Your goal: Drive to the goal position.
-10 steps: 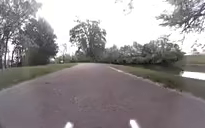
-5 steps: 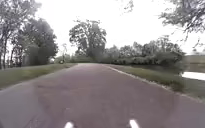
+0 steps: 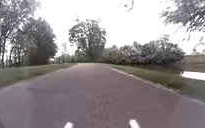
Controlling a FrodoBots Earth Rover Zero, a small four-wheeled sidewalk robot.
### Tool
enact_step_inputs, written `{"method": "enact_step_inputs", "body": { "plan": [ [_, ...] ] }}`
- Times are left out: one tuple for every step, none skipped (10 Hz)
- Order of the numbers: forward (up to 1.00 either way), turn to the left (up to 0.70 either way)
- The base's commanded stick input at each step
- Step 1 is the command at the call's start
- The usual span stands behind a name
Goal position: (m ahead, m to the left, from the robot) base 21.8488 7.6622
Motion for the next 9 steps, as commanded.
{"method": "enact_step_inputs", "body": {
  "plan": [
    [0.70, 0.00],
    [0.70, 0.00],
    [0.70, 0.00],
    [0.70, 0.00],
    [0.70, 0.00],
    [0.70, 0.00],
    [0.70, 0.00],
    [0.70, 0.00],
    [0.70, 0.00]
  ]
}}
